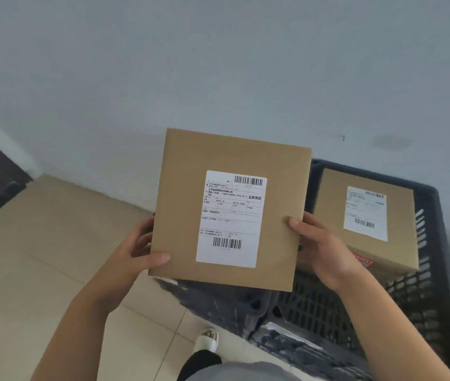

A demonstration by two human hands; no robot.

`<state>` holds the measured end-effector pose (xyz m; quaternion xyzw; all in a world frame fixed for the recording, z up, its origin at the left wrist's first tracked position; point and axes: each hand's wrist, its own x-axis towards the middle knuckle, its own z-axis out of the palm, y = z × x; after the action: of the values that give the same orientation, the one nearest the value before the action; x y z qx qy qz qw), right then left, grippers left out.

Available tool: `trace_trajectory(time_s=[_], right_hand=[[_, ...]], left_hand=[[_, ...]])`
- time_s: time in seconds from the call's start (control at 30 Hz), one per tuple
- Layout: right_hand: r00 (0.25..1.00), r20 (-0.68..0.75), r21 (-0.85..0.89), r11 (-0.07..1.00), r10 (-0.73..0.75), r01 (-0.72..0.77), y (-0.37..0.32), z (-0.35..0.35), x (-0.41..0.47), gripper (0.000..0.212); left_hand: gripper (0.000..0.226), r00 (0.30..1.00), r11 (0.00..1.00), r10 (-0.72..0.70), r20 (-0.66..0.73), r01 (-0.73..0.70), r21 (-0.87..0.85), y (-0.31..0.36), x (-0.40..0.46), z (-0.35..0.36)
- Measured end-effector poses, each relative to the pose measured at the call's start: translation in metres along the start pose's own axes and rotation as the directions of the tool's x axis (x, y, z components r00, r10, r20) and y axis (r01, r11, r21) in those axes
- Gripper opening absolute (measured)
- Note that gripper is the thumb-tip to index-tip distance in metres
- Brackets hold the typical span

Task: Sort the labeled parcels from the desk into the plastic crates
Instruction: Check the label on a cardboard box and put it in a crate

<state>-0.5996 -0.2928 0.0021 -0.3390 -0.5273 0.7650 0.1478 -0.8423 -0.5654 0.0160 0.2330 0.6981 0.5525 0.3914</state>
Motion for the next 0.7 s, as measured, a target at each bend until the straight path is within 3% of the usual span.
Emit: trace_trajectory(time_s=[0.17, 0.3, 0.4, 0.5, 0.57, 0.7], right_hand=[[0.99, -0.141, 0.016, 0.999, -0.027, 0.03, -0.012, 0.032, 0.007, 0.052], [0.978, -0.198, 0.01, 0.998, -0.061, 0.064, -0.014, 0.057, 0.014, 0.053], [0.97, -0.217, -0.019, 0.994, -0.114, 0.112, -0.013, 0.072, 0.02, 0.055], [0.954, -0.245, -0.096, 0.983, -0.173, 0.154, -0.013, 0.087, 0.021, 0.064], [0.954, -0.247, -0.159, 0.978, -0.171, 0.134, -0.01, 0.094, 0.021, 0.071], [0.953, -0.285, -0.16, 0.985, -0.103, 0.058, 0.006, 0.099, 0.018, 0.068]], left_hand=[[0.097, 0.987, 0.999, -0.032, 0.157, 0.036, -0.02, 0.013, 0.059, -0.038], [0.11, 0.965, 0.998, -0.04, 0.259, 0.049, -0.028, 0.017, 0.09, -0.062], [0.105, 0.962, 0.998, -0.017, 0.271, 0.033, -0.053, 0.024, 0.108, -0.076], [0.116, 0.962, 0.997, 0.044, 0.269, -0.023, -0.08, 0.034, 0.122, -0.081], [0.122, 0.971, 0.988, 0.078, 0.227, -0.045, -0.15, 0.036, 0.131, -0.08], [0.113, 0.954, 0.989, 0.094, 0.286, -0.057, -0.135, 0.028, 0.131, -0.067]])
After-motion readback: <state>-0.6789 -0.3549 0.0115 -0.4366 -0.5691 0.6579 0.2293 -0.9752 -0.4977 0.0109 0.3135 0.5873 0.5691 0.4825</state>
